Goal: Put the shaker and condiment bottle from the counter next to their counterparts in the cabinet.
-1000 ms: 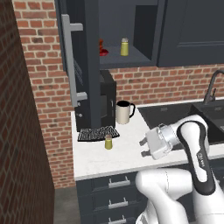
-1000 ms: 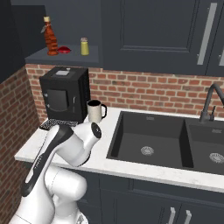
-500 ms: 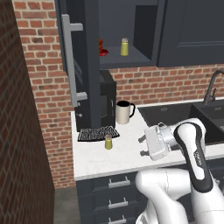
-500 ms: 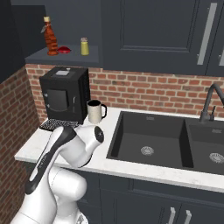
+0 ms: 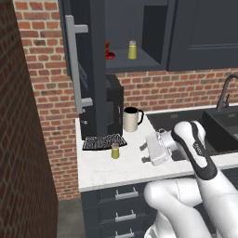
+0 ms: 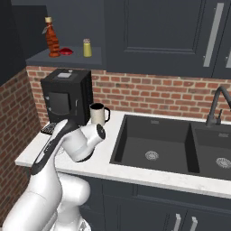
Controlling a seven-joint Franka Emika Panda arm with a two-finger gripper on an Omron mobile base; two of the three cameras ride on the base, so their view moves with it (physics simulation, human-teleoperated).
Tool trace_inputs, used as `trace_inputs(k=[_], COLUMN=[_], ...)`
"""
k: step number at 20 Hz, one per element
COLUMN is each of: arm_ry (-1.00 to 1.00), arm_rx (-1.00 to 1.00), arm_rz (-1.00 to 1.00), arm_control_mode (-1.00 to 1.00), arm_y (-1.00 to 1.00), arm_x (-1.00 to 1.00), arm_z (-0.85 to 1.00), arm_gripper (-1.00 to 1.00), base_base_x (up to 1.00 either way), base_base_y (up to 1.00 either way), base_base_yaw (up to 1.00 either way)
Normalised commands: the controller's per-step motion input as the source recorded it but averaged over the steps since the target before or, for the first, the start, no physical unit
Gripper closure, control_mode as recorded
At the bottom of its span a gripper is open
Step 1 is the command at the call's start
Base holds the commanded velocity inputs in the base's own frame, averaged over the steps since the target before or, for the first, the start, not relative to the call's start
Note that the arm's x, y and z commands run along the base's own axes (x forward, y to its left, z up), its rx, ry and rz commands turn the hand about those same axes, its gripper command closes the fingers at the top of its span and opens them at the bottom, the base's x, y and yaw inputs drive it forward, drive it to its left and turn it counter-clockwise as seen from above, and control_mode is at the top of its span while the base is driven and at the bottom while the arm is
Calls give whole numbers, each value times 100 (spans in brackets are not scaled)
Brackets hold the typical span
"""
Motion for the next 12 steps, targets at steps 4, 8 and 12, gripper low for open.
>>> trace_inputs(k=[4,8,12], arm_ry=[-1,1,0], arm_rx=[0,0,0], arm_rz=[0,0,0], arm_control_mode=[-100,-100,-100], arm_y=[10,6,15], arm_x=[27,3,18], arm_z=[-37,-33,-35], arm_gripper=[-100,-100,-100], base_base_x=[0,0,0], base_base_y=[0,0,0], base_base_yaw=[0,0,0])
